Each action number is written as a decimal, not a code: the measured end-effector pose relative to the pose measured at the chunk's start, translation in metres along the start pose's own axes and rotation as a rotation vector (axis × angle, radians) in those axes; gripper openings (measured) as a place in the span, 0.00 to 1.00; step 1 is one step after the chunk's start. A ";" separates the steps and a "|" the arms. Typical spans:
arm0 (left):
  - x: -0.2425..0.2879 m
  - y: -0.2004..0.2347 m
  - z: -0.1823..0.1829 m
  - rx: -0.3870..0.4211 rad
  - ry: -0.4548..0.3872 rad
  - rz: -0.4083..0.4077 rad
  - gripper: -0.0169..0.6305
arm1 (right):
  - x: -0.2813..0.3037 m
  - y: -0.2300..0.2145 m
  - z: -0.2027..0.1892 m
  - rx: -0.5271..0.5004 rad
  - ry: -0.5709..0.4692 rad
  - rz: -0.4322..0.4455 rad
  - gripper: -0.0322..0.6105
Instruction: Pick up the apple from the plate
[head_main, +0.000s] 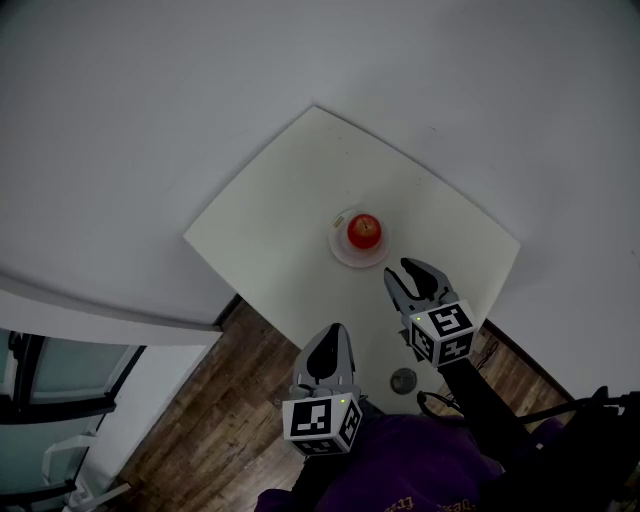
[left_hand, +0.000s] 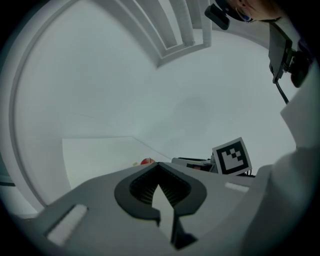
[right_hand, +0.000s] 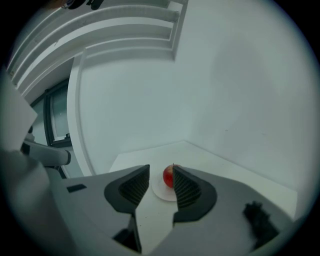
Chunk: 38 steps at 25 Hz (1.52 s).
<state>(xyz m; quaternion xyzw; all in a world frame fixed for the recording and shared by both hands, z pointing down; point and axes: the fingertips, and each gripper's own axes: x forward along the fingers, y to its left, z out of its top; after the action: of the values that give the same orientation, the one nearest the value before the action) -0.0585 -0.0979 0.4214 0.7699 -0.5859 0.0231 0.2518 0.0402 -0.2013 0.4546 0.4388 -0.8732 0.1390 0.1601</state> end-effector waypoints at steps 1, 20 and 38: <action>0.002 0.002 -0.001 0.003 0.003 0.000 0.04 | 0.004 -0.002 -0.001 0.000 0.006 -0.001 0.26; 0.036 0.032 -0.010 -0.040 0.061 0.020 0.04 | 0.074 -0.023 -0.020 -0.008 0.110 0.008 0.48; 0.046 0.052 -0.023 -0.091 0.103 0.059 0.04 | 0.122 -0.039 -0.049 -0.020 0.212 0.002 0.57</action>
<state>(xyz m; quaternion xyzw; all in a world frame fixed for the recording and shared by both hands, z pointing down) -0.0858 -0.1396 0.4756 0.7381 -0.5949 0.0436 0.3155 0.0107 -0.2927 0.5519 0.4190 -0.8532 0.1761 0.2558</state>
